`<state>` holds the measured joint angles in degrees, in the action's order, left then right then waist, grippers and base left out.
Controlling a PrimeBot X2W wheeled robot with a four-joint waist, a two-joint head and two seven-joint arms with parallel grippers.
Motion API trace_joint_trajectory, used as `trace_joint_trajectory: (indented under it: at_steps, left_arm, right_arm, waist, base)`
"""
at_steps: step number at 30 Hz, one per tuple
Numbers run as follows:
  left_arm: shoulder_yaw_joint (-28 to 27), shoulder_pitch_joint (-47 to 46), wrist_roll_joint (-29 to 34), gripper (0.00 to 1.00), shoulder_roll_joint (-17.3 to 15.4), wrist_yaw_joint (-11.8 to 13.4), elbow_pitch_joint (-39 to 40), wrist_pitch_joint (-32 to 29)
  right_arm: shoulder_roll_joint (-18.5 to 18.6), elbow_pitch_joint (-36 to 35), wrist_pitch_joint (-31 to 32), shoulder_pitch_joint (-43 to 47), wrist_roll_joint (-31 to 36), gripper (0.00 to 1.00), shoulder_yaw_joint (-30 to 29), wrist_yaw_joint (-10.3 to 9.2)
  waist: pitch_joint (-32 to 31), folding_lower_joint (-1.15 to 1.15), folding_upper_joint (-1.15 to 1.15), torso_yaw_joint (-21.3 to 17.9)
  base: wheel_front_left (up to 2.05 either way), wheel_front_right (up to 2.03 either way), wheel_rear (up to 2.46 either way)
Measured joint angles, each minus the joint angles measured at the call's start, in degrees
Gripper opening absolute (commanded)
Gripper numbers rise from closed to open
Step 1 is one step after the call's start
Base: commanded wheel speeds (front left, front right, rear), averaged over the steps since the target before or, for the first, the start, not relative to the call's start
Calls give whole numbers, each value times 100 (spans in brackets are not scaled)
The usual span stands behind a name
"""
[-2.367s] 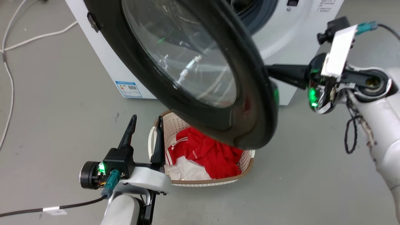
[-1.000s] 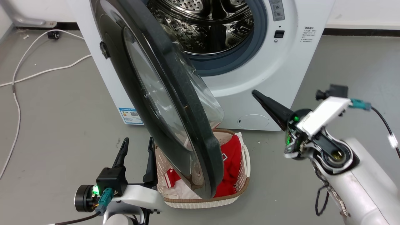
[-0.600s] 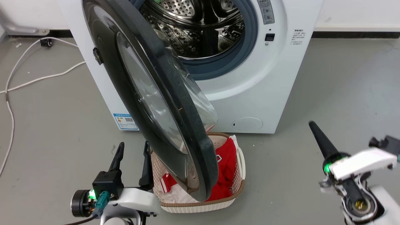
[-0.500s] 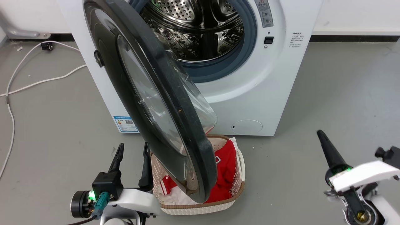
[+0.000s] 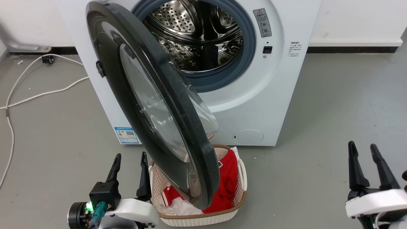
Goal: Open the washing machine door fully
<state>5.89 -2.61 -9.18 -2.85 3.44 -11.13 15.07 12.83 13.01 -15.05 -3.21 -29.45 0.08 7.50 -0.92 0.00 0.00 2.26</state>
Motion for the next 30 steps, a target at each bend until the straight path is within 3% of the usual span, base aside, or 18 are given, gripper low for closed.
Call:
trace_joint_trajectory:
  at_steps: [7,12,30]
  left_arm:
    - [-55,34,4,100,0,8,0,0]
    - [-77,38,44,100,0,-1,-3,0]
    - [-141,39,145,100,0,-43,0,0]
  right_arm:
    - [-613,-1288,48,542,1961,100,-569,1]
    - [-799,-1817,203,899,2572,100,-512,0]
    - [-979,-1696,272,1244,2444,100,-396,1]
  waist:
    - [-33,0,0,-17]
    - [-38,0,0,-19]
    - [-44,0,0,-48]
  base:
    - [0,0,0]
    - [0,0,0]
    - [0,0,0]
